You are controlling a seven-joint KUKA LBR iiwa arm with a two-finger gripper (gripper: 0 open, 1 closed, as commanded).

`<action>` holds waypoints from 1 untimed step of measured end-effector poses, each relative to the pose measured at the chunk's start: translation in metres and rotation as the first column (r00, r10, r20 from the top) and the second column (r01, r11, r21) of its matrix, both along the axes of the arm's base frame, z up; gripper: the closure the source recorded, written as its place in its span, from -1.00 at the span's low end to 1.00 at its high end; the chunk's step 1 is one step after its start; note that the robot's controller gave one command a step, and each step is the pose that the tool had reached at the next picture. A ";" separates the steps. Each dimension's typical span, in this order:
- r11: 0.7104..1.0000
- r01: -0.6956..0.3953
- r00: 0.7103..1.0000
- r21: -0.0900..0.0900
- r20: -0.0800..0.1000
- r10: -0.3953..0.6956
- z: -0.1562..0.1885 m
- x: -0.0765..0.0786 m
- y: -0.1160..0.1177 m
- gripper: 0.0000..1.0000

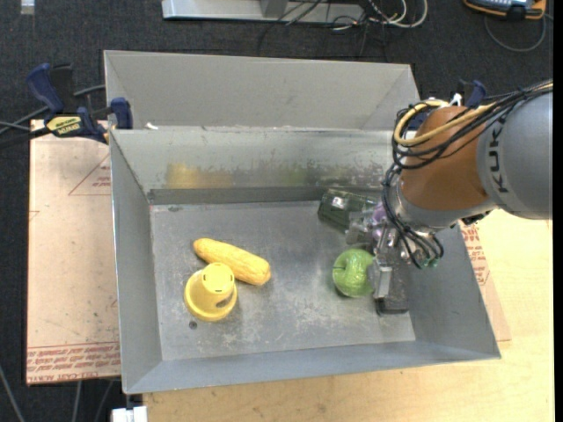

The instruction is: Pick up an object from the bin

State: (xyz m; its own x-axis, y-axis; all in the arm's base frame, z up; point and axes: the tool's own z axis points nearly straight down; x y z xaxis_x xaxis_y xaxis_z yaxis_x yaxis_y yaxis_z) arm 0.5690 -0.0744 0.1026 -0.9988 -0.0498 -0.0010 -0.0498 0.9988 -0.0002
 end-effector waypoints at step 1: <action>1.000 0.002 1.000 0.002 -0.011 -0.002 -0.007 -0.009 0.001 -1.00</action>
Offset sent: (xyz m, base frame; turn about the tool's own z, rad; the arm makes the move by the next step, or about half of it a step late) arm -0.0024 0.0104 0.0058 0.0565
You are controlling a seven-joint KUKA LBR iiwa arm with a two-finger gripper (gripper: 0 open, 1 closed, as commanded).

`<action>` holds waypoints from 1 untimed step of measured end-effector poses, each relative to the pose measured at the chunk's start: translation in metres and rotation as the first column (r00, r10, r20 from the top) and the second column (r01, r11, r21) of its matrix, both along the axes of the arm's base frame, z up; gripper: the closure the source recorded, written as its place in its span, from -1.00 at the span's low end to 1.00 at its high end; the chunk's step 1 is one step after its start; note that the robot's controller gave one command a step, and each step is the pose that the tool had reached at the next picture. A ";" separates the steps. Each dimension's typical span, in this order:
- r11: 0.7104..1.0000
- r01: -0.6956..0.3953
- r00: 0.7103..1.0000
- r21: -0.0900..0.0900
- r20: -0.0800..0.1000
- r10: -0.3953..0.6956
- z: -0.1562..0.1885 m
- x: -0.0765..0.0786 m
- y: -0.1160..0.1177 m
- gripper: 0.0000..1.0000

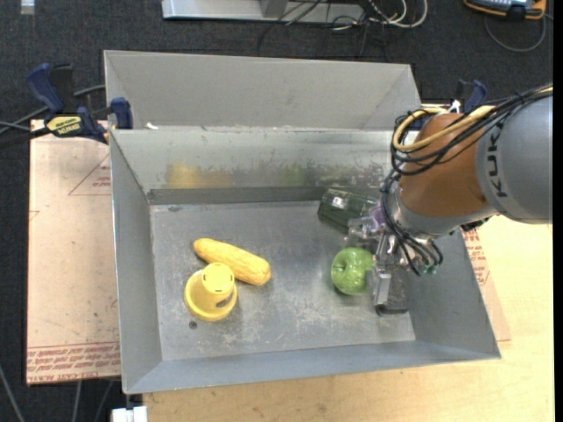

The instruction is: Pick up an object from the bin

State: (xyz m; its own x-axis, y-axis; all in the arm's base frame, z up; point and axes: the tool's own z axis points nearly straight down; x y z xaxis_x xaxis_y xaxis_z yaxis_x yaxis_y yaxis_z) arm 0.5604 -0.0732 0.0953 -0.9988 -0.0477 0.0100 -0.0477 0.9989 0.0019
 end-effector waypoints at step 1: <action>0.998 0.055 0.998 -0.001 0.016 -0.055 0.015 0.008 0.009 -1.00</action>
Offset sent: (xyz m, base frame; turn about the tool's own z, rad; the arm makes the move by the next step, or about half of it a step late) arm 0.0033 0.0086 -0.0253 0.0877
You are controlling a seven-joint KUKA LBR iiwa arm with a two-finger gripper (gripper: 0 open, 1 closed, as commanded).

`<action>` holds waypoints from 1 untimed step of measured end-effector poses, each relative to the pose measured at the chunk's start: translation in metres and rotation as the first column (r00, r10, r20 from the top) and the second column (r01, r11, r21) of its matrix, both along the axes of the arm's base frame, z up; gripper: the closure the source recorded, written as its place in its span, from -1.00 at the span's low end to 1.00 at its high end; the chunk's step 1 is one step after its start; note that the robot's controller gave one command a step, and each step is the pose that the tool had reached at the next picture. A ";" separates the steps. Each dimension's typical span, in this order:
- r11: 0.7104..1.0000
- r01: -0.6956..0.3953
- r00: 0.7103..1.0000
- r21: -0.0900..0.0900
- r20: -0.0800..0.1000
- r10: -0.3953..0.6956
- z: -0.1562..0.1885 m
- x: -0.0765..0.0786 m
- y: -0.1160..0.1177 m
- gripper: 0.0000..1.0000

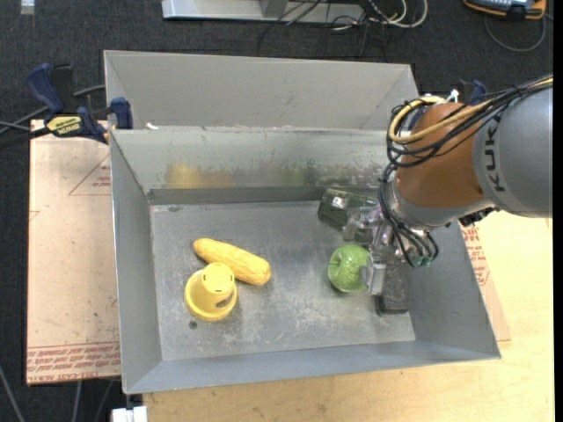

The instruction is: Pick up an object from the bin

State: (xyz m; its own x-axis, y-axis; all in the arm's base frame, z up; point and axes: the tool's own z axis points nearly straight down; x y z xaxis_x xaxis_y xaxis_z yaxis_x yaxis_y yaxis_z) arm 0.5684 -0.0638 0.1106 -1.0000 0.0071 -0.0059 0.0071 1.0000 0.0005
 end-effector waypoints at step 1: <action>1.000 0.025 1.000 0.002 -0.018 -0.025 -0.026 -0.001 -0.001 -1.00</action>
Offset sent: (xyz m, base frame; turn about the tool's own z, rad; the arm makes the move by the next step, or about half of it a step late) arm -0.0122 0.0027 -0.0406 0.0585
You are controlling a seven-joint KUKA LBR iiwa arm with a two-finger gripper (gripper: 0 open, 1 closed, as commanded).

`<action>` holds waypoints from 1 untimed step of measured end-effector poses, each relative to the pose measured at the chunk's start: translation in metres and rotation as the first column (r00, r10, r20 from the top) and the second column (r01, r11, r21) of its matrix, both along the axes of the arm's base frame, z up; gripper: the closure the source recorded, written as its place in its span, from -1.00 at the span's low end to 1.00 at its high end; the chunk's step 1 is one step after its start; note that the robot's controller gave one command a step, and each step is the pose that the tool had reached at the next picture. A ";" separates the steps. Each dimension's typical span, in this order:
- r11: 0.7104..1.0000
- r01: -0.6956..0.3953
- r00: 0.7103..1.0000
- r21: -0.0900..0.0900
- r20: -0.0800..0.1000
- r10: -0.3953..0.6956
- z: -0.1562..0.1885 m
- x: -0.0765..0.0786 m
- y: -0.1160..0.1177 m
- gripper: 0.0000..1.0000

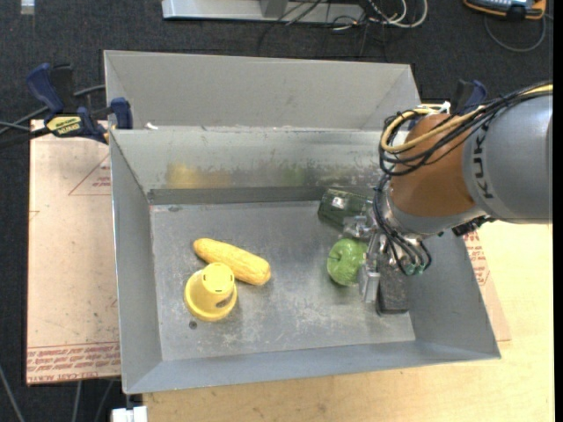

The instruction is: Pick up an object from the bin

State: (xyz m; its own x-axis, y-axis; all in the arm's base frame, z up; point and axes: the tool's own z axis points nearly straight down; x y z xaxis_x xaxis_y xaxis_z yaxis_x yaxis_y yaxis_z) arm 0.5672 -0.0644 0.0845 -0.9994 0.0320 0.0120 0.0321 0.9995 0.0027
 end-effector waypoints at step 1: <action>0.999 0.034 0.999 -0.003 0.032 -0.034 -0.008 -0.006 0.002 1.00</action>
Offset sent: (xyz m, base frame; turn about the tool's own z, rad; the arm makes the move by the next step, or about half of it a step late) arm 0.0000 0.0000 0.0000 0.0000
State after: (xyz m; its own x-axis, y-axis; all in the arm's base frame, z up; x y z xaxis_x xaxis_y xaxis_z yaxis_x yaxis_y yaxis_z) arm 0.5614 -0.0627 0.0760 -0.9976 0.0658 -0.0200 0.0658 0.9978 0.0003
